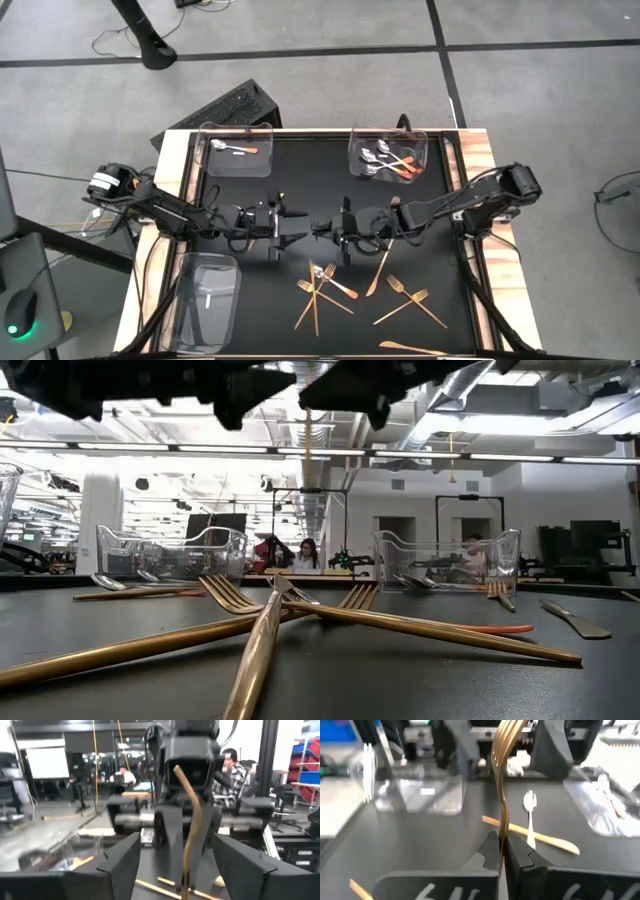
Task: Sort silverware by color (type)
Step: Put the gold fork into the bottom left transparent bin
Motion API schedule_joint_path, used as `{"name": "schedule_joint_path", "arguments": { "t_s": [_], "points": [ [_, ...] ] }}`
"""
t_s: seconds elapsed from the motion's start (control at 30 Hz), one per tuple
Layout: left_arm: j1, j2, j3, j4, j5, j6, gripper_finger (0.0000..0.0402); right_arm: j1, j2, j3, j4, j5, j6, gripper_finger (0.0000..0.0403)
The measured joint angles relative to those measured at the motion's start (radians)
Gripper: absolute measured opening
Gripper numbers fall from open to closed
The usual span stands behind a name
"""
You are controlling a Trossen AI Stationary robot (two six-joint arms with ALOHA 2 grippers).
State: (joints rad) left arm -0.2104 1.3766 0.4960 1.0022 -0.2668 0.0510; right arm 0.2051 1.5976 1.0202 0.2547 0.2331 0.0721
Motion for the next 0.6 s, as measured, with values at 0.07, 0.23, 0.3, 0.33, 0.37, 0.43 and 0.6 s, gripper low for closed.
{"name": "schedule_joint_path", "arguments": {
  "t_s": [0.07,0.23,0.3,0.33,0.37,0.43,0.6],
  "points": [
    [0.0,0.0,0.023,-0.022,0.0,0.019,0.0242,-0.006,0.013,-0.001,0.004,0.0,-0.002,0.0014],
    [0.009,0.0,0.048,-0.109,-0.003,0.018,0.0244,-0.005,0.02,-0.001,0.034,0.0,-0.015,0.0014],
    [0.017,0.0,0.05,-0.123,-0.003,0.007,0.0245,-0.004,0.017,-0.001,0.049,0.0,-0.029,0.0014],
    [0.019,0.0,0.05,-0.127,-0.003,-0.001,0.0245,-0.004,0.017,-0.001,0.056,0.0,-0.038,0.0014],
    [0.022,0.0,0.05,-0.125,-0.003,-0.006,0.0245,-0.004,0.017,-0.001,0.058,0.0,-0.045,0.0014],
    [0.027,0.0,0.05,-0.121,-0.003,-0.014,0.0245,-0.005,0.017,-0.001,0.074,0.0,-0.057,0.0015],
    [0.032,0.0,0.05,-0.118,0.041,-0.021,0.0221,-0.005,0.016,-0.001,0.078,0.0,-0.058,0.0015]
  ]
}}
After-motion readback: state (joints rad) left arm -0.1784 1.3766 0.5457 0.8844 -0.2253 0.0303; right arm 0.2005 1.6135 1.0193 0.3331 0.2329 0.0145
